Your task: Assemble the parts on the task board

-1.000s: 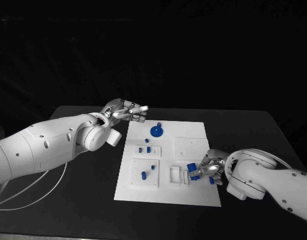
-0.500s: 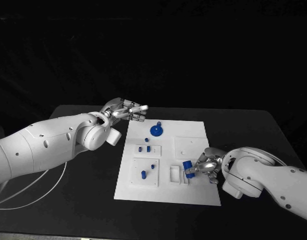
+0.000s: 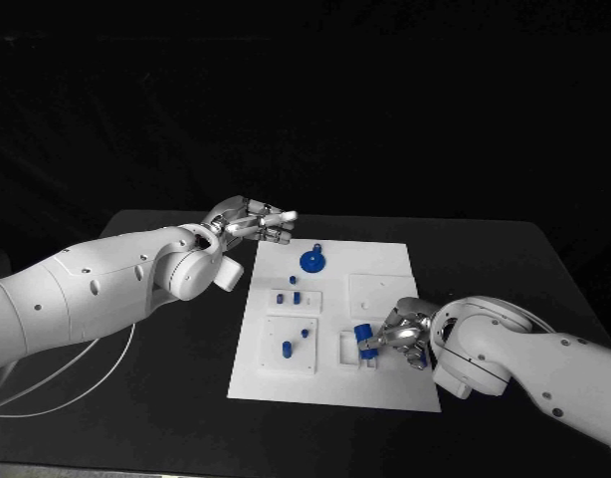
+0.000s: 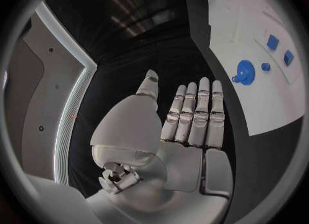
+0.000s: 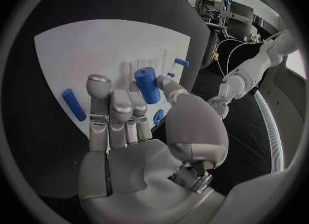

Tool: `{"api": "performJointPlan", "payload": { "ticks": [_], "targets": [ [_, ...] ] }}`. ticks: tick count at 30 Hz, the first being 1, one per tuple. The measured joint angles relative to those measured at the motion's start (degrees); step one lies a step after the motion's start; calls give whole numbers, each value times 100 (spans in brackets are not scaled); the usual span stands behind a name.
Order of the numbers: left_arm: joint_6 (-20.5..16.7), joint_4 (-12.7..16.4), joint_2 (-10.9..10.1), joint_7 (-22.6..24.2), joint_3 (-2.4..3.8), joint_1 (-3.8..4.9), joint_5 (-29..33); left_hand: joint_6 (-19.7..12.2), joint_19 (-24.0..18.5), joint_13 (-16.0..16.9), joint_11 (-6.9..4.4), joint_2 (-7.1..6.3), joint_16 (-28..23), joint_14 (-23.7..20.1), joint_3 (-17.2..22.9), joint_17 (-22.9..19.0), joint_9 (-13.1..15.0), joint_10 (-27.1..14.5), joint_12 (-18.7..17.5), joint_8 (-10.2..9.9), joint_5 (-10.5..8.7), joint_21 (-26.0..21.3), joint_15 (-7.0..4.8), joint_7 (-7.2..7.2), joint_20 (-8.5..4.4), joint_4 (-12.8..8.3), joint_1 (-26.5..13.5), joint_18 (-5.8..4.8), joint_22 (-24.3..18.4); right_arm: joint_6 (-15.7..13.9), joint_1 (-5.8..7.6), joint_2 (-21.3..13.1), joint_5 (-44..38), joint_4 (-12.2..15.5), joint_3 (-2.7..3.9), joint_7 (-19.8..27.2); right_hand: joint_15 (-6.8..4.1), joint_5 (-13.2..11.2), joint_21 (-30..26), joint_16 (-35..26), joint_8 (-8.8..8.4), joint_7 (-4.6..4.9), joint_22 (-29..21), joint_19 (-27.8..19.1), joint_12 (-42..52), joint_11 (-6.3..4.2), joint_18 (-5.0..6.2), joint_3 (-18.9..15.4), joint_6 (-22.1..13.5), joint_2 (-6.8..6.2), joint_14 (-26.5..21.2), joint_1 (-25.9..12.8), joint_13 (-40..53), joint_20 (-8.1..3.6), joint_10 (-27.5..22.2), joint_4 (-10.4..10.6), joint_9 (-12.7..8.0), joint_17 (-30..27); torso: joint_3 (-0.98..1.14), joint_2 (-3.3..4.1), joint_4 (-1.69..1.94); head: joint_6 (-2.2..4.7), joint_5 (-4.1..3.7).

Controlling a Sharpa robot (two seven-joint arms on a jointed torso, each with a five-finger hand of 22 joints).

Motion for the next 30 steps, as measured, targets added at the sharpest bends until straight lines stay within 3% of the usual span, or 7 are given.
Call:
{"api": "performJointPlan", "payload": {
  "ticks": [7,17,30],
  "targets": [
    [17,5,6,-4,0,0,-13,0,0,0,0,0,0,0,0,0,0,0,0,0,0,0,0,0,0,0,0,0,0,0,4,103,-36,-51,-53,-2,1,-44,0,0,5,-1,0,0,0,0,0,-70,0,-29,-1,30,-8,0,1,70,-4,0,2,2,1,-8,4],
    [40,12,9,-4,0,0,-110,21,0,0,21,0,0,0,0,-1,0,-21,0,0,0,0,0,-20,0,0,0,0,0,7,15,156,-51,-65,-72,-2,2,-75,0,-22,6,-2,-1,0,-22,0,-1,-118,-1,-29,-2,30,-15,0,1,118,-6,-2,2,2,1,-31,18],
    [63,15,12,-6,0,0,-159,21,0,0,21,0,0,0,0,-2,0,-21,0,-1,0,0,0,-20,0,0,0,0,0,24,19,256,-117,-113,-119,8,3,-407,-28,-45,11,-2,-2,0,-46,0,-2,-242,-2,-50,-2,85,-50,0,1,264,-10,-12,5,4,0,-25,23]
  ]
}}
